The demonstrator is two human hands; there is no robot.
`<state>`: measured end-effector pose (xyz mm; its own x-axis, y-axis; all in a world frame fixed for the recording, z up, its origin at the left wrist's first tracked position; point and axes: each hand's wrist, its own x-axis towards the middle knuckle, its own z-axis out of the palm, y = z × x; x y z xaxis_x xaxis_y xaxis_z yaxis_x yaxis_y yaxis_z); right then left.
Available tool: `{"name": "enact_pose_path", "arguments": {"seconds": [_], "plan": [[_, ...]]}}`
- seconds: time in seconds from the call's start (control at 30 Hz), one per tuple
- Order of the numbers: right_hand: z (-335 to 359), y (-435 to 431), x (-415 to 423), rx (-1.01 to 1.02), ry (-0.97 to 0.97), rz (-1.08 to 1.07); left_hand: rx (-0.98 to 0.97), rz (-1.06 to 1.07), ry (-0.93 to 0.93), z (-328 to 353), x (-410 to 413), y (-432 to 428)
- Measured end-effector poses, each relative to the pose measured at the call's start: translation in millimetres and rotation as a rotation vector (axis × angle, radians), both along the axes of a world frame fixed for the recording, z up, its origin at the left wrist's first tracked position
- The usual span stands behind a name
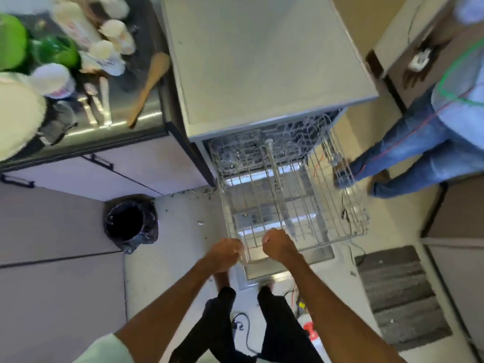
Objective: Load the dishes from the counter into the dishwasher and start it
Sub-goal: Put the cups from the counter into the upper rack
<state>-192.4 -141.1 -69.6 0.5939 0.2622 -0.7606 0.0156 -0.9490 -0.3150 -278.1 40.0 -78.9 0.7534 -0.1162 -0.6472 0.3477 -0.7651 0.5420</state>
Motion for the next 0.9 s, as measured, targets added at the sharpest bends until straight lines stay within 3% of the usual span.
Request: {"name": "enact_pose_path", "arguments": {"seconds": [0.13,0.27,0.4,0.57,0.67,0.9], "plan": [[57.8,48.3,37.8,0.095,-0.081,0.156,0.038,0.207,-0.204,69.2,-1.4,40.0],[118.0,112.4,77.4,0.18,-0.139,0.227,0.022,0.345,-0.207,123.9,1.8,79.3],[181.4,184.6,103.7,0.255,-0.261,0.338,0.085,0.348,-0.332,171.8,27.6,134.6],[219.8,268.4,137.4,0.324,-0.368,0.271,0.127,0.482,-0.507,223.7,80.0,235.1],[227.8,311.9,150.7,0.349,-0.376,0.24,0.134,0.552,-0.515,232.5,99.6,293.7],[216.4,397.4,156.7,0.389,-0.333,0.225,0.225,0.496,-0.394,222.2,112.5,408.9]]}}
